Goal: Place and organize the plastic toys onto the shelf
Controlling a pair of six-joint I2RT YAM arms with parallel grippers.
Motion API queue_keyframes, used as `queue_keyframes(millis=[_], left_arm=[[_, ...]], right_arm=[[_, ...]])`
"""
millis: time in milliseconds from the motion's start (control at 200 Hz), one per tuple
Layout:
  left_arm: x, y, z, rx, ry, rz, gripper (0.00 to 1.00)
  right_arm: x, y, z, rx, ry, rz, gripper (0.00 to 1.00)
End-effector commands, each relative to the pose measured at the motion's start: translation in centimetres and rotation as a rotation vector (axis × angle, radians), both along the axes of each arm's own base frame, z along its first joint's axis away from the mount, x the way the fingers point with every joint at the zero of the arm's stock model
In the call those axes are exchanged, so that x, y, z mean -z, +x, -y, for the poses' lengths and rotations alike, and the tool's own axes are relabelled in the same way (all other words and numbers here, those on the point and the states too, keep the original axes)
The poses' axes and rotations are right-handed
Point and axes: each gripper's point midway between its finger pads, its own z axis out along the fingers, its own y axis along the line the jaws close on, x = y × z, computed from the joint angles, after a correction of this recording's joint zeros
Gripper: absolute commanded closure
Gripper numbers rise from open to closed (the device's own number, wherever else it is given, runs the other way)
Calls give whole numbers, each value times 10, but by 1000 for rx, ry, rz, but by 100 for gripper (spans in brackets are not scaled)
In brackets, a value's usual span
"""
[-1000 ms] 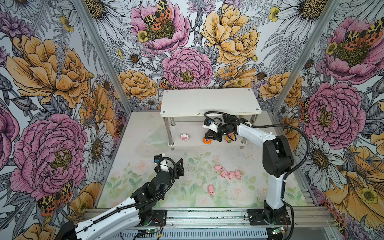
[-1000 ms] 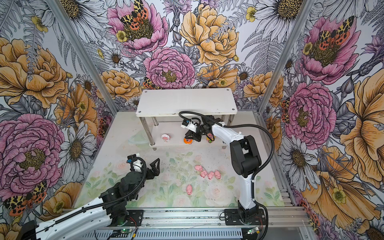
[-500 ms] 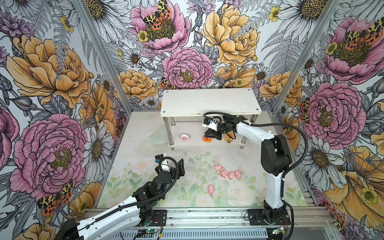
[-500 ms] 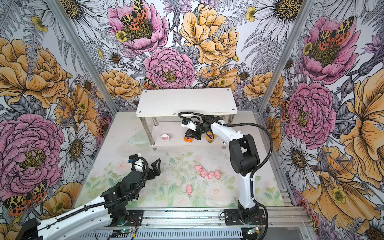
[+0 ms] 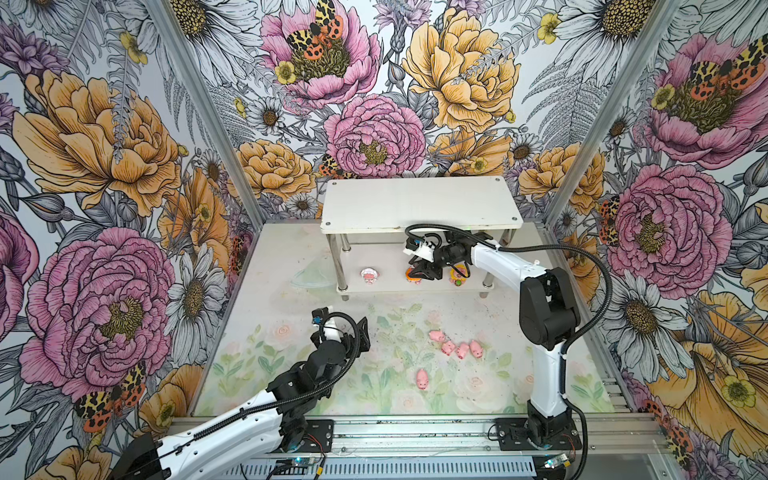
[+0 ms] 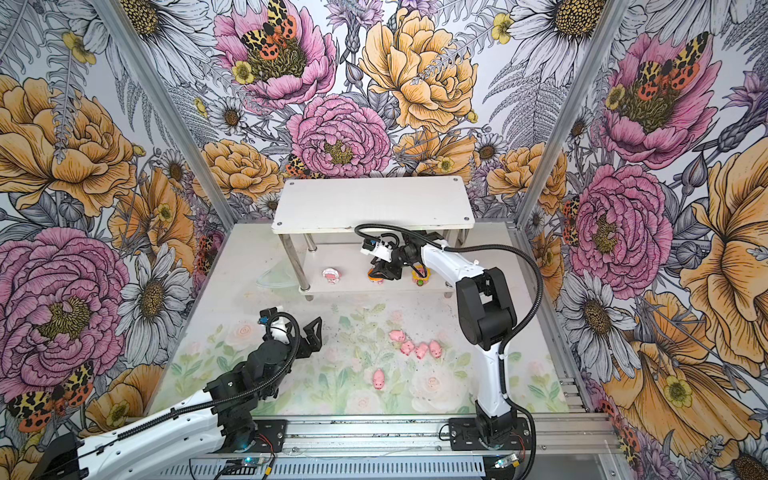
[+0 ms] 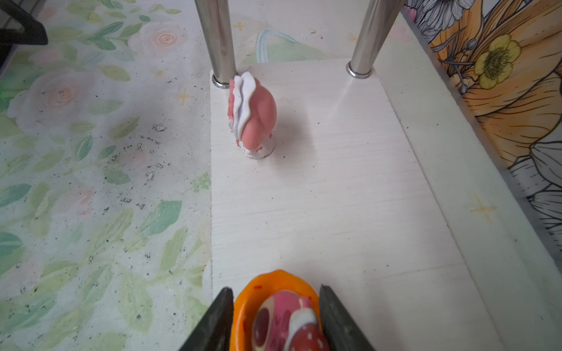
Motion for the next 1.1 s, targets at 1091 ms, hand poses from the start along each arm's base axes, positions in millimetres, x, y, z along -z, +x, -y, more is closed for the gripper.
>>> queue_keyframes(millis=[1091], left_arm=[[-5, 1, 0, 5, -65, 6, 1]], right_arm=[[-9, -5, -20, -8, 13, 40, 86]])
